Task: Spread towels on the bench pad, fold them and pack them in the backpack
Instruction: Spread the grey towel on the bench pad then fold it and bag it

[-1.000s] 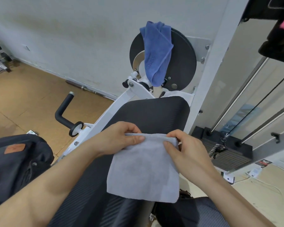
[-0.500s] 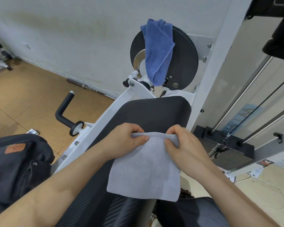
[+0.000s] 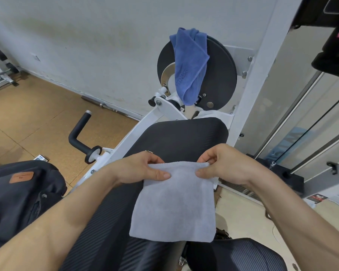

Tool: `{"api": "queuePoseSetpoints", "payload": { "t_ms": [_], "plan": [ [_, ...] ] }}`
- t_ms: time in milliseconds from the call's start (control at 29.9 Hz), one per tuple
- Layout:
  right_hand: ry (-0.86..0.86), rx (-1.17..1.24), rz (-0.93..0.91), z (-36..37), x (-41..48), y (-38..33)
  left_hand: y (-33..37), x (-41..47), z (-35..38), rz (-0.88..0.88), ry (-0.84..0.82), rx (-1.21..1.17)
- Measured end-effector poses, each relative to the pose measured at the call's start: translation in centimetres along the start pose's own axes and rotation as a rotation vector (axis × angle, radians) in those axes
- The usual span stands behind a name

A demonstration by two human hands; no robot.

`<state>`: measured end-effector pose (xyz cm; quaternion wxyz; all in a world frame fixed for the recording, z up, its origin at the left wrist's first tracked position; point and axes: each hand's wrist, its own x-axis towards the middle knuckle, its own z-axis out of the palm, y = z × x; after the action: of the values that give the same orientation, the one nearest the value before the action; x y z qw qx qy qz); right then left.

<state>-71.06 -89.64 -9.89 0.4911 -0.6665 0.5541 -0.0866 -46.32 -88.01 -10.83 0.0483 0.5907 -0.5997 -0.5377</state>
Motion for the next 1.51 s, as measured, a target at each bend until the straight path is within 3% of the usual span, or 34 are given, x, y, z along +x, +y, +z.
{"api": "queuePoseSetpoints", "payload": {
  "t_ms": [67,134,268,368,468,535,669,736,803,870,1037,1305,1506],
  "plan": [
    [-0.027,-0.065,-0.006,-0.4,0.2,-0.4,0.5,-0.5,-0.7,0.044,-0.022,-0.007],
    [-0.011,-0.039,-0.044,-1.0,-0.1,-1.2,1.5,-1.1,-1.4,0.135,0.058,0.014],
    [0.164,0.211,-0.23,-3.7,-1.2,-4.4,4.8,-2.1,-3.1,0.42,0.428,0.025],
    [0.423,0.019,-0.469,-5.2,-1.6,-6.3,7.1,-2.4,-4.0,0.634,0.711,0.102],
    [0.546,-0.173,-0.568,-4.8,-1.4,-5.7,6.3,-1.2,-3.7,0.635,0.848,0.199],
    [0.487,-0.287,-0.545,-3.3,-0.9,-4.0,4.1,0.2,-2.3,0.565,0.833,0.227],
    [0.262,-0.382,-0.487,-0.1,-0.2,0.0,-1.1,1.7,1.3,0.425,0.47,0.263],
    [0.263,-0.372,-0.485,0.3,0.0,0.9,-1.5,1.4,1.3,0.373,0.357,0.08],
    [0.264,-0.377,-0.477,0.0,0.1,1.0,-1.3,1.4,0.8,0.365,0.383,-0.092],
    [0.244,-0.434,-0.464,-0.4,0.2,0.8,-1.4,1.6,0.7,0.371,0.487,0.035],
    [0.217,-0.541,-0.496,-0.9,-0.1,0.3,-1.8,1.9,1.8,0.455,0.499,0.321],
    [0.458,-0.616,-0.644,-0.6,-0.6,1.4,-1.8,1.6,1.9,0.632,0.629,0.514],
    [0.418,-0.738,-0.639,0.6,-0.9,3.1,-2.7,1.4,3.0,0.643,0.598,0.667]
  ]
}}
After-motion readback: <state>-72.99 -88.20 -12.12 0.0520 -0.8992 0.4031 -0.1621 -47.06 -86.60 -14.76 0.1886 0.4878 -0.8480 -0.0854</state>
